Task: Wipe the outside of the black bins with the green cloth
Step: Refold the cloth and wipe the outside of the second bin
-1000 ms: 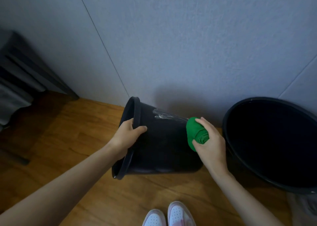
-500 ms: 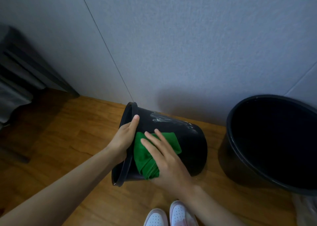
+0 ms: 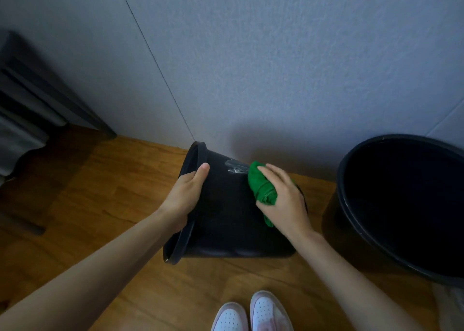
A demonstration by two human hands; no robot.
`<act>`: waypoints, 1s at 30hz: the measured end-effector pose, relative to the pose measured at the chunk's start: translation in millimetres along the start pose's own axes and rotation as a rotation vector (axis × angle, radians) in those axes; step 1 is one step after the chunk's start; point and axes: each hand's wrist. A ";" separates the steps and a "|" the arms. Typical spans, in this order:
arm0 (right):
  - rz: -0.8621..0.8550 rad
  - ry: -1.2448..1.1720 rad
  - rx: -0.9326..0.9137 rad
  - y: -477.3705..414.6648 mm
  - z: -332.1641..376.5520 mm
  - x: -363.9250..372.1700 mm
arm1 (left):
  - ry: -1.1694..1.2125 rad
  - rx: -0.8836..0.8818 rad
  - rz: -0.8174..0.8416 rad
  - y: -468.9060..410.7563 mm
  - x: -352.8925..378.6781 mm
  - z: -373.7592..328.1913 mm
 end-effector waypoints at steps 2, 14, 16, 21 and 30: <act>-0.053 -0.011 -0.039 8.1 17.8 5.4 | 0.010 -0.010 -0.019 -0.4 1.0 0.0; -0.100 0.094 -0.080 15.1 24.6 18.5 | 0.023 0.021 -0.067 -4.7 9.3 -1.3; -0.107 0.089 0.098 8.6 -6.7 17.9 | 0.038 0.034 -0.082 -5.3 6.2 0.4; -0.052 -0.014 0.320 0.3 -60.3 16.4 | 0.031 0.053 -0.099 -8.1 2.4 2.2; -0.168 0.024 0.072 9.1 11.9 14.5 | -0.063 0.065 -0.088 -0.1 5.4 5.8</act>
Point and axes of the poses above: each hand's wrist, its own y-axis away from the middle knuckle, its own x-axis out of the palm, z = x × y, and after that the axes turned 13 degrees about y, right-handed
